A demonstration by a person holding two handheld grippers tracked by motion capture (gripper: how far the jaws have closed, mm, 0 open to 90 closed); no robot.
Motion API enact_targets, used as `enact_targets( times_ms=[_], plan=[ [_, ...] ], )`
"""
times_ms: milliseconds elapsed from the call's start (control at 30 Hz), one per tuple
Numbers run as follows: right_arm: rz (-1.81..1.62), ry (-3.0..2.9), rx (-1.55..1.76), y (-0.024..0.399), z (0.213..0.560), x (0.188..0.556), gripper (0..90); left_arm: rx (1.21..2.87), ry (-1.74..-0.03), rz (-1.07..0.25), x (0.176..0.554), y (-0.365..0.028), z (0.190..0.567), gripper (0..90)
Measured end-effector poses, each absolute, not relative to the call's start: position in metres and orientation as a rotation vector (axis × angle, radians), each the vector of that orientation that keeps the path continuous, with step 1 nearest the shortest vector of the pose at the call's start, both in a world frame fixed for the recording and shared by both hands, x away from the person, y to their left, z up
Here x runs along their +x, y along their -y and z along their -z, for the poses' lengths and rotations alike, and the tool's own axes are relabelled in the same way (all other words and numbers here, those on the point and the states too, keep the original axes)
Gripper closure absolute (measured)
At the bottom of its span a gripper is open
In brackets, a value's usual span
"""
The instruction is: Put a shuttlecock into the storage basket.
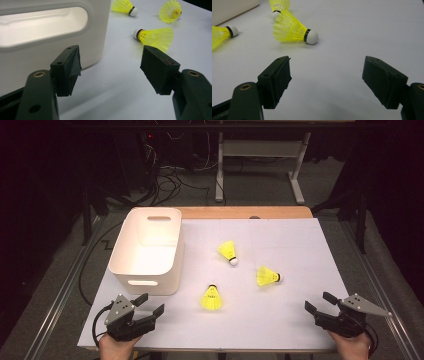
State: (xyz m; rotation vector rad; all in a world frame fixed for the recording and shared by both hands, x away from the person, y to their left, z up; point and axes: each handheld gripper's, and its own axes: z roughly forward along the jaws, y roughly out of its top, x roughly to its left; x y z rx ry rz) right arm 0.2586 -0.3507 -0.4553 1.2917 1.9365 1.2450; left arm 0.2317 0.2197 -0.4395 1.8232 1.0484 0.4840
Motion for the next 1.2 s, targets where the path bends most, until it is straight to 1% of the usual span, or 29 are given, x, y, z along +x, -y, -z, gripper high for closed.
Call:
enact_targets(
  times_ms=[1200],
  plan=[
    [-1.243, -1.938, 1.292, 0.349, 0.455, 0.259, 23.4, 1.878, -0.996, -0.428, 0.245, -0.192, 0.440, 32.2]
  ],
)
